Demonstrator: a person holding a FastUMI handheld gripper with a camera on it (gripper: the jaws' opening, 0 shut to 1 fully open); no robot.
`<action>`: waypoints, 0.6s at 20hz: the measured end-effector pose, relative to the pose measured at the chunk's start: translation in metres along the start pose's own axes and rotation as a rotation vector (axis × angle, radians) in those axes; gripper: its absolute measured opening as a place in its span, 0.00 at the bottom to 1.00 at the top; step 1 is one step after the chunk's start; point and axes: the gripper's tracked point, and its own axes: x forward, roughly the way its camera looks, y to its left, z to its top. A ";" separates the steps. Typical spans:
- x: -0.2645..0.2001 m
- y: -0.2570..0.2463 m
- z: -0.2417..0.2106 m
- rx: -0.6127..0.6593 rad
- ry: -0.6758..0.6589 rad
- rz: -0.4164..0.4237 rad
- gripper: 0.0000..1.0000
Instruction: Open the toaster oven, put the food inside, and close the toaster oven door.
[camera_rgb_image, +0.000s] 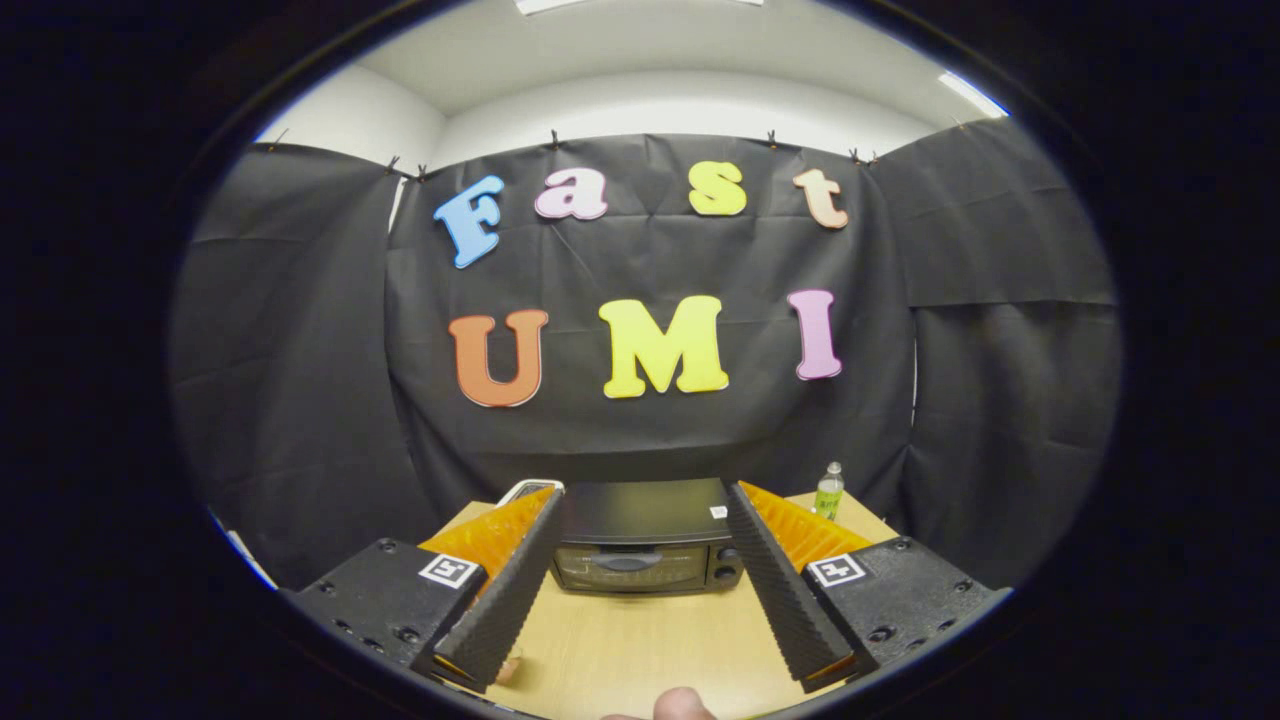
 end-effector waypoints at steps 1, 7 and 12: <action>0.007 0.000 -0.003 -0.002 0.002 0.004 1.00; 0.062 -0.002 -0.027 0.017 0.039 0.034 1.00; 0.125 0.002 -0.068 0.017 0.093 0.070 1.00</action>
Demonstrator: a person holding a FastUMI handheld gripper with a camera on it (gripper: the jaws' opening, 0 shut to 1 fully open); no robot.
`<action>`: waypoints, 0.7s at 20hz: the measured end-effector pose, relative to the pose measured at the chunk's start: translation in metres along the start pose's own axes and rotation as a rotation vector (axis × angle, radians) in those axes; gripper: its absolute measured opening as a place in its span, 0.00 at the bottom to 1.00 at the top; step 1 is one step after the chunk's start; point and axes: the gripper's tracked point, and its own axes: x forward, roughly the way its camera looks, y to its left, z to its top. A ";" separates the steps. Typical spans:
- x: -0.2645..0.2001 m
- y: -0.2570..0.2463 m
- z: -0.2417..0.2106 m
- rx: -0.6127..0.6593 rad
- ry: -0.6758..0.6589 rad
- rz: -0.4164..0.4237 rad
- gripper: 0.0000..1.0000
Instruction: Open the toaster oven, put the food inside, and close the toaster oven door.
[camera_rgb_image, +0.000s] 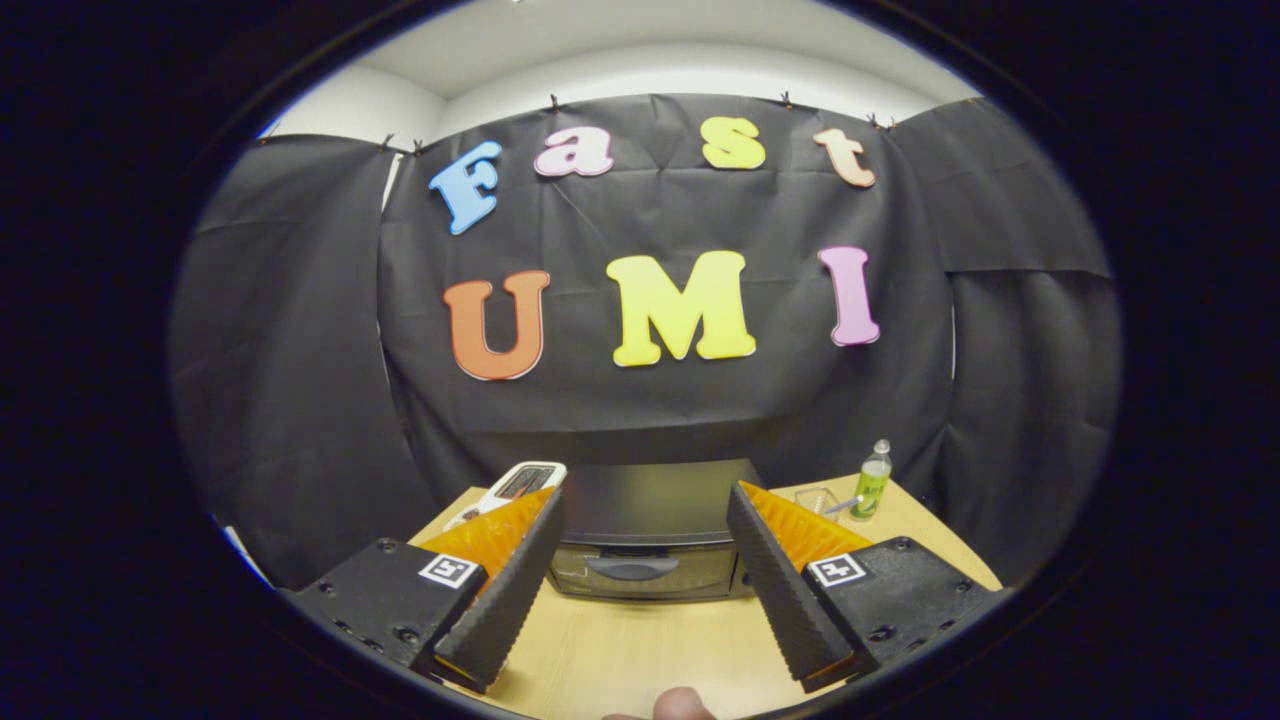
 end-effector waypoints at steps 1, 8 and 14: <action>0.014 0.002 -0.009 0.006 0.018 0.016 1.00; 0.113 -0.006 -0.069 0.001 0.127 0.026 1.00; 0.158 0.004 -0.122 -0.015 0.208 0.014 1.00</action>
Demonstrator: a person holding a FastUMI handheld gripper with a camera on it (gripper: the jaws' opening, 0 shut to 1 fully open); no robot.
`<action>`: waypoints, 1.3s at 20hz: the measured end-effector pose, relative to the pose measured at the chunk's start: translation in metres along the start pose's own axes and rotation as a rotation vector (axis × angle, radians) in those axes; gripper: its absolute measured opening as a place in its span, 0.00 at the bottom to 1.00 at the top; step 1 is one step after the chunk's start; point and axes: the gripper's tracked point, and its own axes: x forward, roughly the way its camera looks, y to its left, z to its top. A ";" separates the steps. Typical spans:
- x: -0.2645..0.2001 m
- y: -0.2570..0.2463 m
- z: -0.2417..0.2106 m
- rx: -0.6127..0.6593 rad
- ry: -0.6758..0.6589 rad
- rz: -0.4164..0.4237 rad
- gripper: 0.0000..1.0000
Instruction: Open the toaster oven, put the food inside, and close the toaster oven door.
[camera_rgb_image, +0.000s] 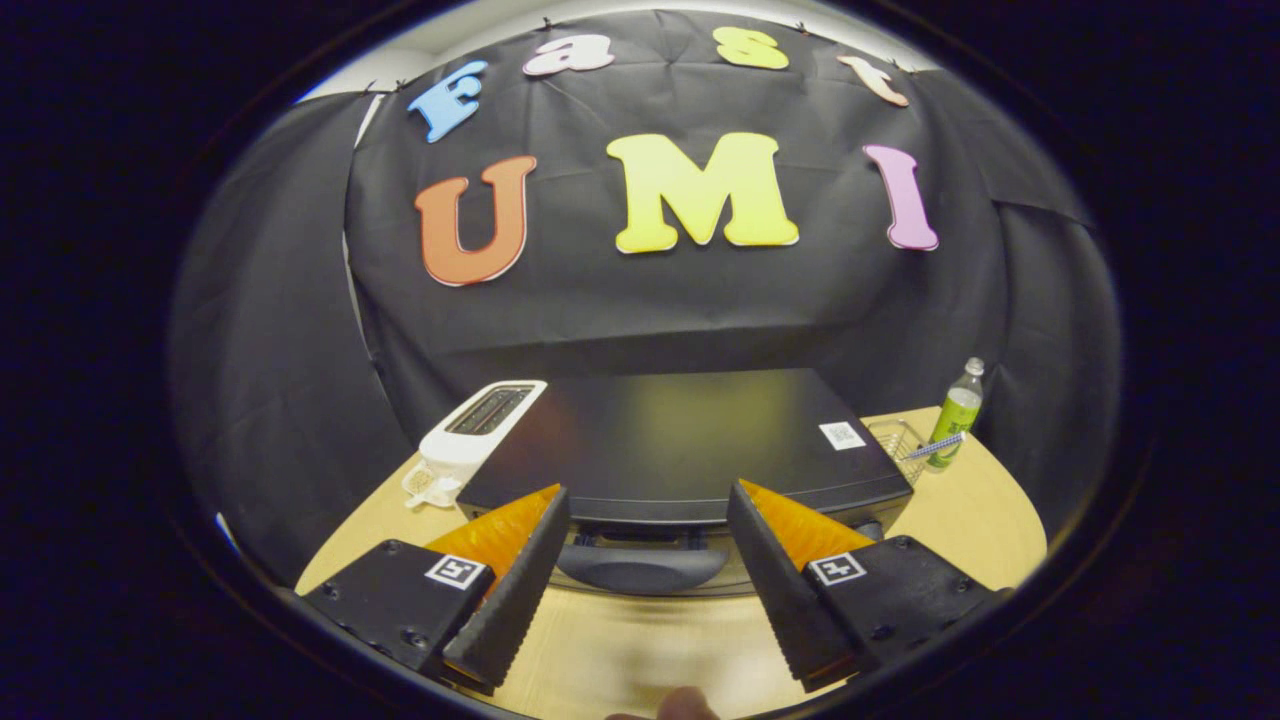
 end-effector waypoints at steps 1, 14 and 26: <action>0.006 0.001 -0.006 -0.003 0.008 -0.008 1.00; -0.003 0.004 -0.043 -0.044 0.022 -0.051 1.00; -0.057 0.005 -0.132 -0.095 0.164 -0.016 1.00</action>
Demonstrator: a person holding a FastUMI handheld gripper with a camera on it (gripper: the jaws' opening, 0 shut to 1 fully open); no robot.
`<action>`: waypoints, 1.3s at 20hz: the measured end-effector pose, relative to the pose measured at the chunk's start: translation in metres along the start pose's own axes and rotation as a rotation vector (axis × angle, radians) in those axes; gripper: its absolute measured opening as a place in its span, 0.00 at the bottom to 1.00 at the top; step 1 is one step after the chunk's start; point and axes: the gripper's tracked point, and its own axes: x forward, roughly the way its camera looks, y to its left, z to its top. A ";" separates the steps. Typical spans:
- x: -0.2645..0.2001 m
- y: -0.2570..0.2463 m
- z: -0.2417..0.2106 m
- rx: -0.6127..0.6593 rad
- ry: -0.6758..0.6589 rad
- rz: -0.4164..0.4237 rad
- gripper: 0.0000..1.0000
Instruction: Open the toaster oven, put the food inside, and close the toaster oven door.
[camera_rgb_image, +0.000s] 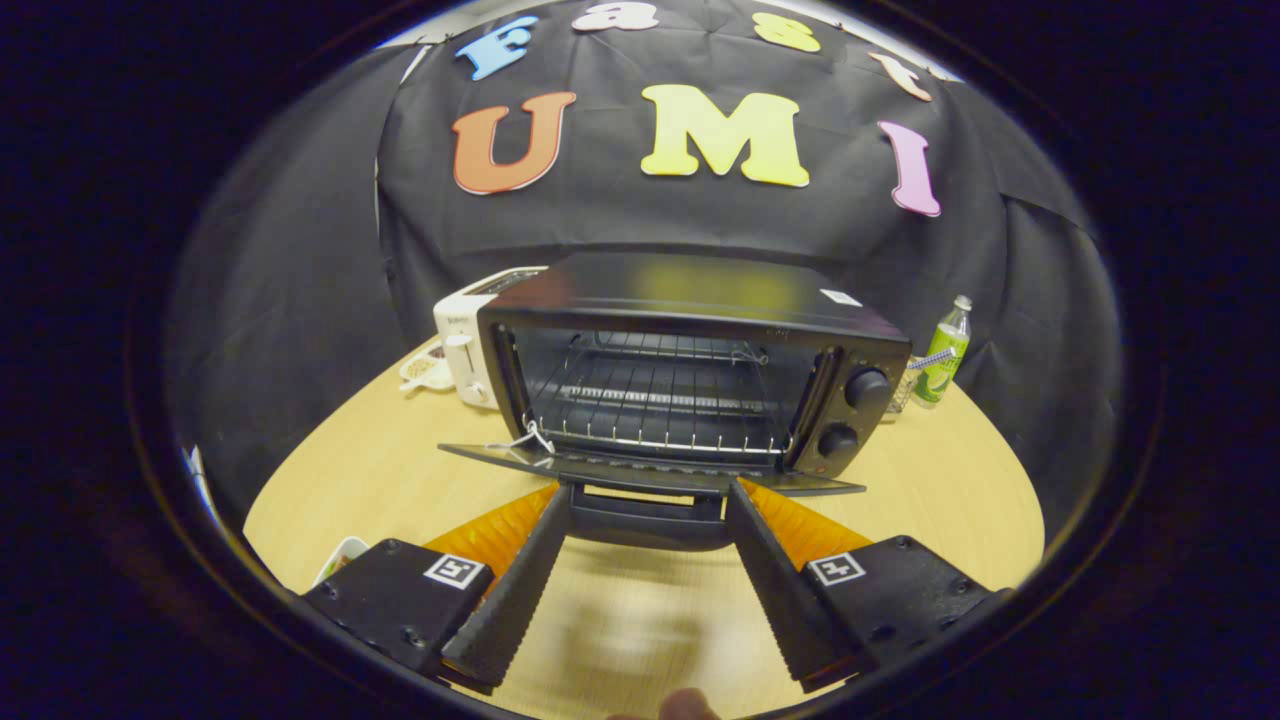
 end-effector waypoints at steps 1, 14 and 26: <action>0.000 0.001 -0.007 0.005 0.018 0.004 1.00; -0.065 -0.001 0.004 0.042 0.140 0.223 1.00; -0.140 0.082 0.027 0.532 0.536 0.684 1.00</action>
